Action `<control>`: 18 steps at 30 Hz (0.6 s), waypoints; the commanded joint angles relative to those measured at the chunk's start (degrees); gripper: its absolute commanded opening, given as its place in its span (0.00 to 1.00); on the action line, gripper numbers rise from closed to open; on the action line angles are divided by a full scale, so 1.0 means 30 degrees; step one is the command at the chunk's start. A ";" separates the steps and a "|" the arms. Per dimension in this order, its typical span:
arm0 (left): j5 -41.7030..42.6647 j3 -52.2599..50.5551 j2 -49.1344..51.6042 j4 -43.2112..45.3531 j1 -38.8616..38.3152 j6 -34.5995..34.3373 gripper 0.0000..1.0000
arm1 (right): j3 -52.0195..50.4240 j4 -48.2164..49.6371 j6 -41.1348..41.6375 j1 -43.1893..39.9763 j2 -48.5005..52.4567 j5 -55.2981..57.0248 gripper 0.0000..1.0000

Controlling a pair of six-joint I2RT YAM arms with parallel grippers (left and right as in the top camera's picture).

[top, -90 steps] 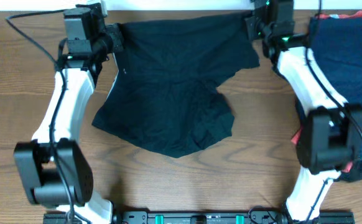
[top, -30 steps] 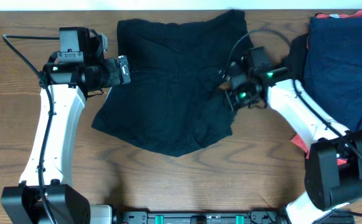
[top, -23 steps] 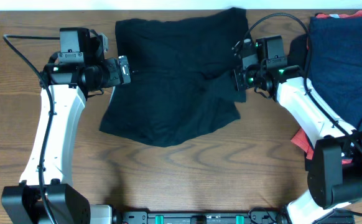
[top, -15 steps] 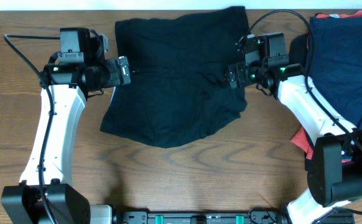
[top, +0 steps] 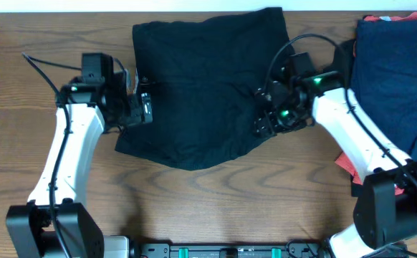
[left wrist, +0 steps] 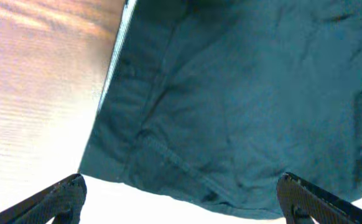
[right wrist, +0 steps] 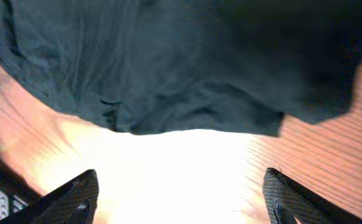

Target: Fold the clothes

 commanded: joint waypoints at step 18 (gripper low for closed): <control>-0.2973 -0.3038 0.0182 0.3213 0.0087 -0.1807 0.99 | -0.7970 0.8444 0.6302 0.2142 -0.0364 0.6084 0.64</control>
